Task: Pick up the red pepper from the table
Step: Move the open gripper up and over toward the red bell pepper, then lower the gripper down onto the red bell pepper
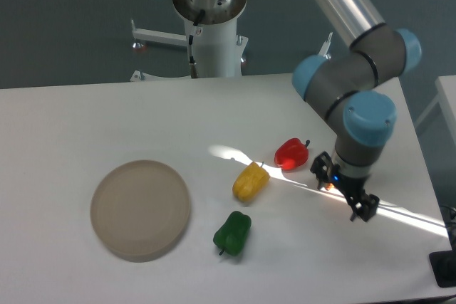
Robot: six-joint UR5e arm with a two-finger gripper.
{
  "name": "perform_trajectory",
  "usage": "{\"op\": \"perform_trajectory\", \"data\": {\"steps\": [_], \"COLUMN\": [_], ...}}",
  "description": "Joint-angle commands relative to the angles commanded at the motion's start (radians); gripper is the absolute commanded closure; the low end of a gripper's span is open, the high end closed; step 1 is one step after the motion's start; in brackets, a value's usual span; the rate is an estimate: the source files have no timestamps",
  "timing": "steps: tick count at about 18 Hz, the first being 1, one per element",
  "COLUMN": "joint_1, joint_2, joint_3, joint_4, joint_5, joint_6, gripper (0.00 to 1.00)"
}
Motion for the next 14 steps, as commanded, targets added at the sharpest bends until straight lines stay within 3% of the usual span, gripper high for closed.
{"op": "perform_trajectory", "data": {"steps": [5, 9, 14], "joint_1": [-0.003, -0.012, -0.015], "joint_2": [0.095, 0.118, 0.121], "joint_3": [-0.161, -0.236, -0.278], "joint_4": [0.005, 0.029, 0.052], "joint_5": [0.055, 0.081, 0.091], "joint_6": [0.123, 0.132, 0.129], "gripper": [0.0, 0.0, 0.0]}}
